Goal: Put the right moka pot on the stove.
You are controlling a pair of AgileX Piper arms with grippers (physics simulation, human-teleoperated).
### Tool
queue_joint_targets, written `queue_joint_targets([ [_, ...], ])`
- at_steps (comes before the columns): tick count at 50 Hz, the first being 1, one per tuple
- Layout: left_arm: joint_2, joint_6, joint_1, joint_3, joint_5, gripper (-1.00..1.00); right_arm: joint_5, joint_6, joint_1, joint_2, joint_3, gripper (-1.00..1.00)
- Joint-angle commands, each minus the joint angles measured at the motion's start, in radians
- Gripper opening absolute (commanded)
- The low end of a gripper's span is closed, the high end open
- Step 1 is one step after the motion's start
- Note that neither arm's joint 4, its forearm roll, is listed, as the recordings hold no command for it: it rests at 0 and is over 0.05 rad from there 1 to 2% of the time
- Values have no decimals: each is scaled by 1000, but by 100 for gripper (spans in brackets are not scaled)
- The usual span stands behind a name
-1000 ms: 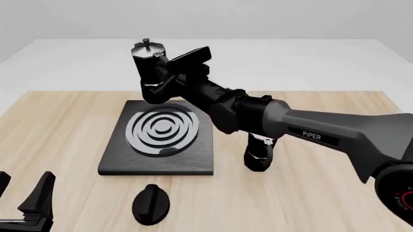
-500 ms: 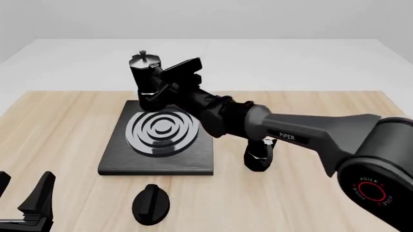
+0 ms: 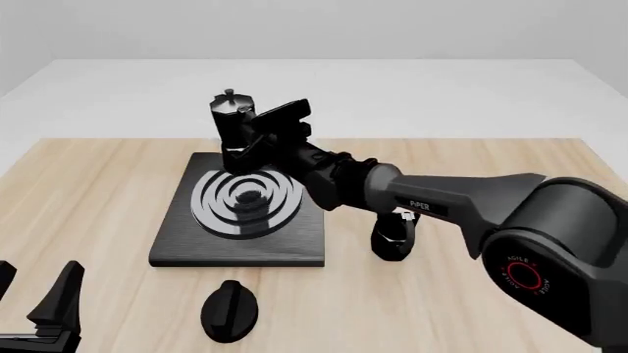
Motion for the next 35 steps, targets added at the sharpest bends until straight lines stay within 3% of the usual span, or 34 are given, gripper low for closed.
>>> queue_joint_targets([
  [1,0,0,0,0,0,100,-35,21,-13,4,-23,-100],
  [35,0,0,0,0,0,100,-138,87,-26,55,48,-100],
])
